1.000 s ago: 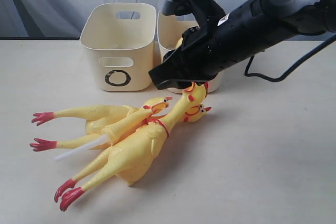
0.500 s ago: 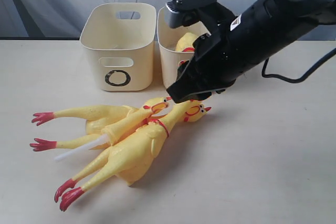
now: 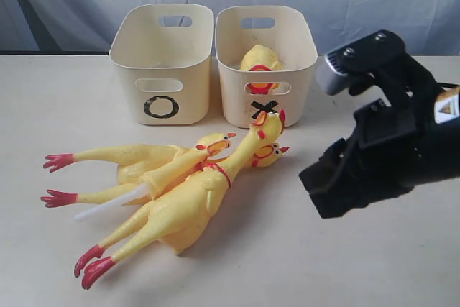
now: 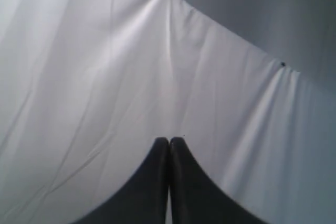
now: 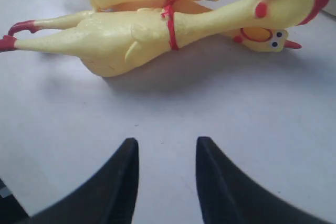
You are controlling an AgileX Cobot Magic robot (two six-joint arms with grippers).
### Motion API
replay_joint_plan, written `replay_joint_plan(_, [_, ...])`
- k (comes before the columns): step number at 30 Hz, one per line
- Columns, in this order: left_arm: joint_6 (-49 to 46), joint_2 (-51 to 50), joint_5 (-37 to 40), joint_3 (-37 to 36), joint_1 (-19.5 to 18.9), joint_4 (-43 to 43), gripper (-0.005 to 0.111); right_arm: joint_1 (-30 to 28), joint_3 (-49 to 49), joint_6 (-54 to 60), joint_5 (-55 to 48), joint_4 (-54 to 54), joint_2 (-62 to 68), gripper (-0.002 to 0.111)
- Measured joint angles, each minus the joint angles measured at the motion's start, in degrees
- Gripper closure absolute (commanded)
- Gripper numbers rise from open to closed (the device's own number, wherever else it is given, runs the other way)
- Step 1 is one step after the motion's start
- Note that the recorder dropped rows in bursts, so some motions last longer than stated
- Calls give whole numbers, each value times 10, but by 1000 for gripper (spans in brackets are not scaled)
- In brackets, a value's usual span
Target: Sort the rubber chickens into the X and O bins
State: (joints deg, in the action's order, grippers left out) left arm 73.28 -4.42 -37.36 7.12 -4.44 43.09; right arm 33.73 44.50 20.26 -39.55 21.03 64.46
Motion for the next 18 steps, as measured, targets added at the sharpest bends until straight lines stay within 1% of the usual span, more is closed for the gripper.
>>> replay_joint_plan(6, [7, -41, -122, 31, 0, 6, 107, 0, -73, -37, 17, 25, -104, 73])
replay_joint_plan(9, [9, -43, -159, 34, 0, 3, 107, 0, -90, -42, 17, 48, -157, 73])
replay_joint_plan(11, [31, -43, -153, 39, 0, -1, 107, 0, -94, -44, 10, 58, -197, 73])
replay_joint_plan(13, [73, -50, -120, 51, 0, 22, 106, 0, -93, -43, 6, 63, -232, 73])
replay_joint_plan(15, [120, -67, -82, 68, 0, 86, 103, 0, -93, -43, -4, 65, -268, 73])
replay_joint_plan(16, [147, -80, -69, 79, 0, 132, 101, 0, -93, -43, -9, 65, -285, 73])
replay_joint_plan(18, [197, -113, -58, 100, 0, 210, 95, 0, -93, -45, -21, 65, -311, 73])
